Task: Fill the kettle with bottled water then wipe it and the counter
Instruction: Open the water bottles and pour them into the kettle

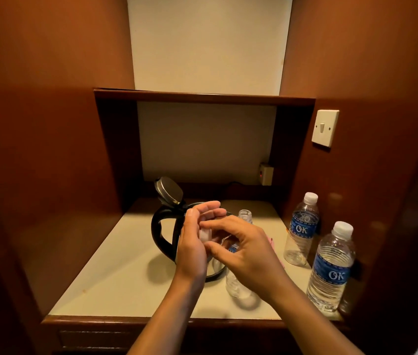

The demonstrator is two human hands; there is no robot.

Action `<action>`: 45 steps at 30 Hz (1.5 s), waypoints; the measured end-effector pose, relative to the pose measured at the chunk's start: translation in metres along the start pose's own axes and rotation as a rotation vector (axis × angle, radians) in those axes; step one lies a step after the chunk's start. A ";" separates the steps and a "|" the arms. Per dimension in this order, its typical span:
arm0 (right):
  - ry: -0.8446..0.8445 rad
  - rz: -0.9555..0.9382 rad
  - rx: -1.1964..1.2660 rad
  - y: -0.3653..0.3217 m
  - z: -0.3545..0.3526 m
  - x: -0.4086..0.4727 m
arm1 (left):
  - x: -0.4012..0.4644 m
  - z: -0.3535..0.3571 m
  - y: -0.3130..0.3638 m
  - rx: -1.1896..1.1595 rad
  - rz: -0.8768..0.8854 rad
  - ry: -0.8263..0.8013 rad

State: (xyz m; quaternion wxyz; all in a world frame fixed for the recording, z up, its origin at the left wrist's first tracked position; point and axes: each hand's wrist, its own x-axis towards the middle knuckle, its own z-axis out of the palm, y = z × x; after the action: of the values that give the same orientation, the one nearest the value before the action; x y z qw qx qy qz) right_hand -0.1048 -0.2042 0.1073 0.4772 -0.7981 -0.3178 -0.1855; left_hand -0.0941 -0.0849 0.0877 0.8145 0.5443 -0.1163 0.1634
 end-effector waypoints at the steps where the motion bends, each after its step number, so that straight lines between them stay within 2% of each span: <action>1: 0.020 -0.001 0.002 -0.001 -0.006 0.002 | 0.001 0.000 -0.001 0.004 0.027 -0.007; 4: 0.096 0.020 -0.037 -0.005 -0.036 0.017 | 0.001 -0.004 -0.009 0.144 0.151 -0.002; 6: 0.099 0.070 -0.157 -0.003 -0.063 0.033 | -0.001 -0.008 -0.020 0.204 0.164 0.000; 8: -0.034 0.142 -0.346 -0.002 -0.087 0.049 | -0.004 -0.008 -0.029 0.219 0.130 -0.032; 11: -0.326 0.170 -0.559 0.001 -0.103 0.068 | -0.006 0.001 -0.038 0.246 0.081 -0.104; 14: -0.465 0.140 -0.666 0.002 -0.103 0.079 | -0.001 0.016 -0.046 0.340 0.042 -0.129; 20: -0.574 0.091 -0.720 0.004 -0.094 0.092 | 0.014 0.037 -0.050 0.520 0.033 -0.105; 35: -0.541 0.241 -0.981 0.008 -0.063 0.108 | 0.019 0.036 -0.074 0.507 0.027 -0.154; 45: -0.767 0.107 -0.869 -0.004 -0.084 0.108 | 0.019 0.031 -0.072 0.480 0.001 -0.186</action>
State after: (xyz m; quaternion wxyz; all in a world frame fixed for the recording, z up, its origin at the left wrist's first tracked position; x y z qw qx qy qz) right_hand -0.0285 -0.2412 0.2146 -0.0346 -0.9458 -0.3217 0.0277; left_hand -0.0484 -0.1365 0.0459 0.6477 0.7346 -0.1489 0.1362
